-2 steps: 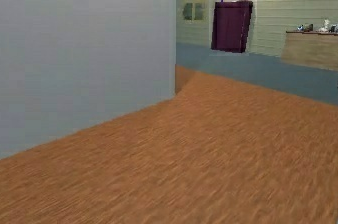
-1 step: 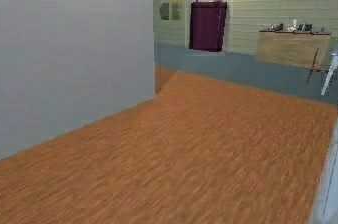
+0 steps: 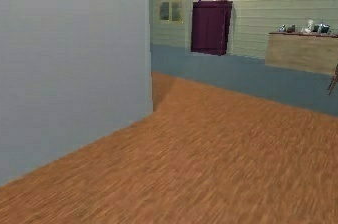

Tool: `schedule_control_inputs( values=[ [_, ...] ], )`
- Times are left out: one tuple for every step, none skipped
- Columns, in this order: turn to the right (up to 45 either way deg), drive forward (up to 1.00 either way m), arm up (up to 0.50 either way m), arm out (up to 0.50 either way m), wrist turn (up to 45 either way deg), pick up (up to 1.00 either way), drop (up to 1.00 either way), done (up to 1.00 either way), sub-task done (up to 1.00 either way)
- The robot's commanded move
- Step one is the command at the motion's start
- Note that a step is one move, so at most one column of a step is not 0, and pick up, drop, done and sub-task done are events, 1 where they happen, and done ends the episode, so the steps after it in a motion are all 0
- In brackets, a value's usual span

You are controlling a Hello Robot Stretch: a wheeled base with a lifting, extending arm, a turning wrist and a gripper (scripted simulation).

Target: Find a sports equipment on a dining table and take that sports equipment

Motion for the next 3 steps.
schedule_control_inputs(
  values=[
    [6.0,0.0,0.0,0.0,0.0,0.0,0.0,0.0,0.0],
    [0.0,1.0,0.0,0.0,0.0,0.0,0.0,0.0,0.0],
    [0.0,1.0,0.0,0.0,0.0,0.0,0.0,0.0,0.0]
  ],
)
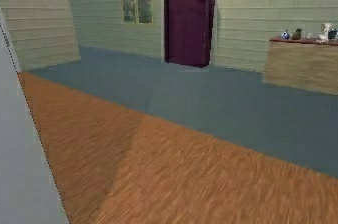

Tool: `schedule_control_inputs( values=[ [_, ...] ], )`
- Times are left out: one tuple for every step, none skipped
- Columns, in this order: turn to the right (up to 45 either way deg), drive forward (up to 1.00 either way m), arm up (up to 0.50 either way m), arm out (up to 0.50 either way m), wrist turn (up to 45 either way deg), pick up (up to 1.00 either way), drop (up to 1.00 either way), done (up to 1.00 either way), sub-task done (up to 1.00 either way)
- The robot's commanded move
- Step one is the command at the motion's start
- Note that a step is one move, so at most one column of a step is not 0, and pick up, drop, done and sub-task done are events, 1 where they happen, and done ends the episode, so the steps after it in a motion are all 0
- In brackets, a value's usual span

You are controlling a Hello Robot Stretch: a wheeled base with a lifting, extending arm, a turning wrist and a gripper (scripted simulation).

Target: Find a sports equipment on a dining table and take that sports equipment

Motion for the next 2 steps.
schedule_control_inputs(
  values=[
    [0.0,0.6,0.0,0.0,0.0,0.0,0.0,0.0,0.0],
    [-6.0,0.0,0.0,0.0,0.0,0.0,0.0,0.0,0.0]
  ],
)
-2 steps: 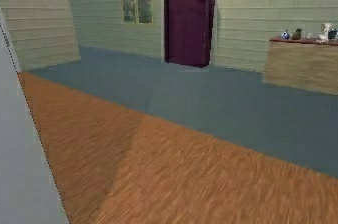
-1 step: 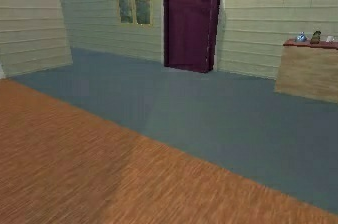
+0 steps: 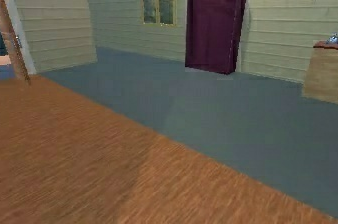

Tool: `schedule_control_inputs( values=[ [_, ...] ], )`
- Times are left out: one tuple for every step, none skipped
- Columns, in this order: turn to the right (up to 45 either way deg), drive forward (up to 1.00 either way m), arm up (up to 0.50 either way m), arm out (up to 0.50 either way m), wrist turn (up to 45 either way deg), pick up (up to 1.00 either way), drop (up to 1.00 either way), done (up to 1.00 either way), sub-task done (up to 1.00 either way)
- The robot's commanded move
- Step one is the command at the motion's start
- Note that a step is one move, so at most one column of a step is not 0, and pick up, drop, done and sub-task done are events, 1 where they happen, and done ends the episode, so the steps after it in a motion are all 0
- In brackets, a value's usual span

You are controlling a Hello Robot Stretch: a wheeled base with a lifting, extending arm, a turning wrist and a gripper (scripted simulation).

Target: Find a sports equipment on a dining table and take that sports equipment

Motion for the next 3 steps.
schedule_control_inputs(
  values=[
    [0.0,0.7,0.0,0.0,0.0,0.0,0.0,0.0,0.0],
    [-36.0,0.0,0.0,0.0,0.0,0.0,0.0,0.0,0.0],
    [0.0,0.05,0.0,0.0,0.0,0.0,0.0,0.0,0.0]
  ],
)
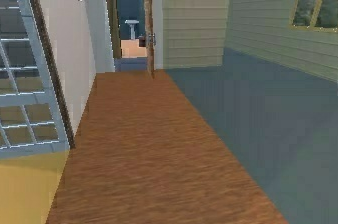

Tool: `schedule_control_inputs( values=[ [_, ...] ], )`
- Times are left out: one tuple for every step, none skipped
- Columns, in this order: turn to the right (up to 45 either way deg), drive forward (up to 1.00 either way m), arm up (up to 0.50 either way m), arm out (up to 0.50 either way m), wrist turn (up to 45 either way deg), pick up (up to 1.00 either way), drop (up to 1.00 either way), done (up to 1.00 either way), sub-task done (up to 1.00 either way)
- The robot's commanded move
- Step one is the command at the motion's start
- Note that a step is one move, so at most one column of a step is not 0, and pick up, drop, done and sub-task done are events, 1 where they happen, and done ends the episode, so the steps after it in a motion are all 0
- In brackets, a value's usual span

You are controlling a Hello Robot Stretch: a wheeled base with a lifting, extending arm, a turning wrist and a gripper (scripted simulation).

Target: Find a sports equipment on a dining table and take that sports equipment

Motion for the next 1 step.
schedule_control_inputs(
  values=[
    [-30.0,0.0,0.0,0.0,0.0,0.0,0.0,0.0,0.0]
  ],
)
